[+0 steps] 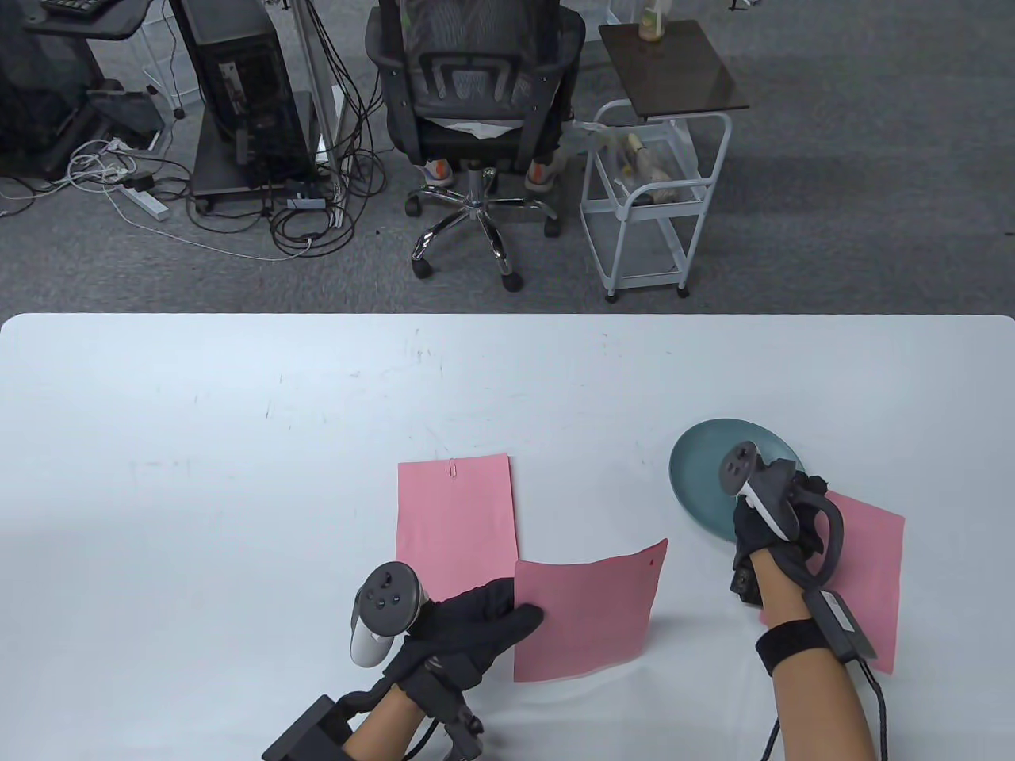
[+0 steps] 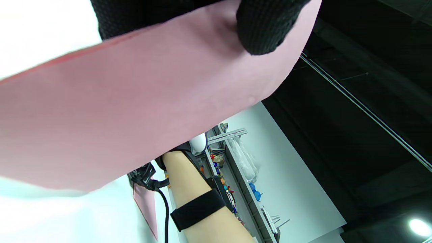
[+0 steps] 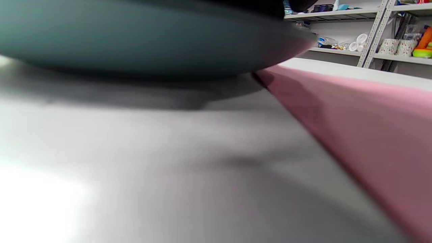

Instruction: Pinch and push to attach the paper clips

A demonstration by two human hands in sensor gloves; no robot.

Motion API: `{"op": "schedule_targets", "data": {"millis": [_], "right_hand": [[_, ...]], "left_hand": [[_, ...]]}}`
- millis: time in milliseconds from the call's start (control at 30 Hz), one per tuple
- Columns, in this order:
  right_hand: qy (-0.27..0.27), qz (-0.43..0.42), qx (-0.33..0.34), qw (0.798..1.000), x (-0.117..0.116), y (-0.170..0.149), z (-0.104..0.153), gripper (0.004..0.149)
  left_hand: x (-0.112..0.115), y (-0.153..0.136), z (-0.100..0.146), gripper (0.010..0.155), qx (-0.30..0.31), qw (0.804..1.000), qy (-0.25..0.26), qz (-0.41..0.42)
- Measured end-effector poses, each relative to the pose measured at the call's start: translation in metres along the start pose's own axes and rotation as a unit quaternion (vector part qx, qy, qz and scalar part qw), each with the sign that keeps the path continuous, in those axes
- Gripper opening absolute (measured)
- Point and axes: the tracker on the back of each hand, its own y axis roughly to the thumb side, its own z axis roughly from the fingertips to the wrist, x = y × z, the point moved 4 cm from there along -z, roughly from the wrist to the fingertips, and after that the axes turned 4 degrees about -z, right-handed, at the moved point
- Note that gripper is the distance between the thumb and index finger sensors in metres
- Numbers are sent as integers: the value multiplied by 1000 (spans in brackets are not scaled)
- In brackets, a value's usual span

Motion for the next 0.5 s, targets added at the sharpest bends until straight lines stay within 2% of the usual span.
{"op": "schedule_targets", "data": {"millis": [167,300,400,500], "right_hand": [[39,28,-3,999,1,4,-6,41],[51,26,-2,998,3,3,-9,41],[67,-8,-3,998,6,-3,-11,42],[103,-87,-9,991,5,-15,-17,44]], "left_hand": [[-1,0,0,42,-1,1000,3,0],[-1,0,1,42,-1,1000,3,-2],[-1,0,1,42,-1,1000,2,-1],[-1,0,1,42,-3,1000,1,-1]]}}
